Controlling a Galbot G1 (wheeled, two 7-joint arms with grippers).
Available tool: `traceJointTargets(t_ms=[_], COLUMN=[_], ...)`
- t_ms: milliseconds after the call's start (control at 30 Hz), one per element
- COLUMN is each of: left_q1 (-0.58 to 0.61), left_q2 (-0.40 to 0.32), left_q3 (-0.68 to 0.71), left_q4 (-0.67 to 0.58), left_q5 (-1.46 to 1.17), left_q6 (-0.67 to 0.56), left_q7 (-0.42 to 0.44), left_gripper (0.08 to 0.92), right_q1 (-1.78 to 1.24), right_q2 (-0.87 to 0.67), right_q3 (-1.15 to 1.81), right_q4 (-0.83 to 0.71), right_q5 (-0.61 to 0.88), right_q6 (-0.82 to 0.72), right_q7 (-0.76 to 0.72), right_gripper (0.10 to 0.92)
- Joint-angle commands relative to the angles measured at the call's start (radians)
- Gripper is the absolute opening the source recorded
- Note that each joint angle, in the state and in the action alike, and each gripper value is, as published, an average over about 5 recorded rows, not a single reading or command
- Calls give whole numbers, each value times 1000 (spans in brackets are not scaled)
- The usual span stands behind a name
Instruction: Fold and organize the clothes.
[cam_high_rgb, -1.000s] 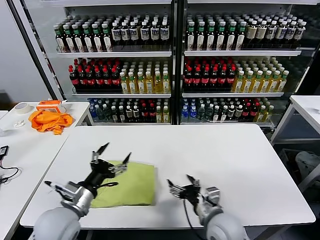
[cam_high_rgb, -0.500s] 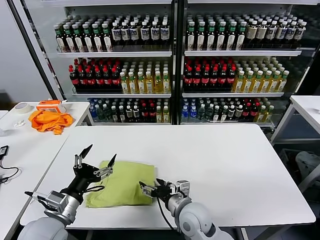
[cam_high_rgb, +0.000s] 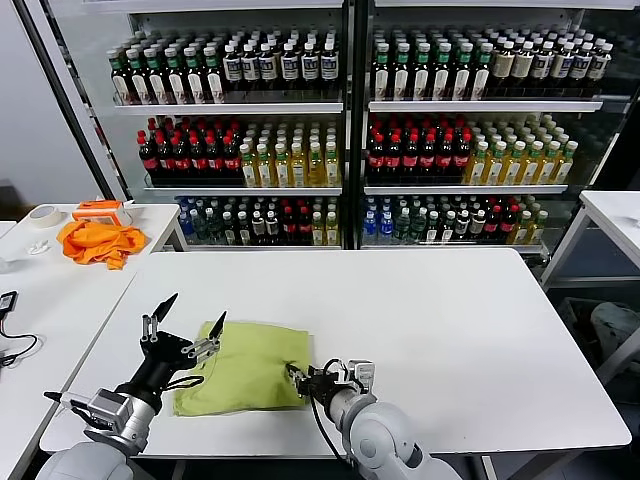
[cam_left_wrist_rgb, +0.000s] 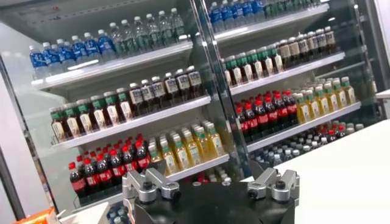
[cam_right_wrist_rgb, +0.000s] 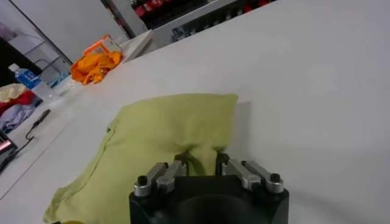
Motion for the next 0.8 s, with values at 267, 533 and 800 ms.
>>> traceJointTargets(t_ms=[267, 533, 800], left_q1=[15, 2, -17], left_q2=[4, -1, -17], left_q3=[-16, -4, 47], left_q4=[0, 9, 24], left_q5=[12, 10, 21], left_q6=[-21, -29, -33], left_q7=[1, 1, 4], left_gripper=[823, 823, 823], right_q1=[45, -61, -207], right_q2=[-71, -209, -264], right_q3=[105, 245, 378], right_q4=[82, 166, 199], right_q5=[-135, -188, -248], right_q6=[-1, -2, 0], right_q7=[-73, -99, -173], right_gripper=[130, 119, 119])
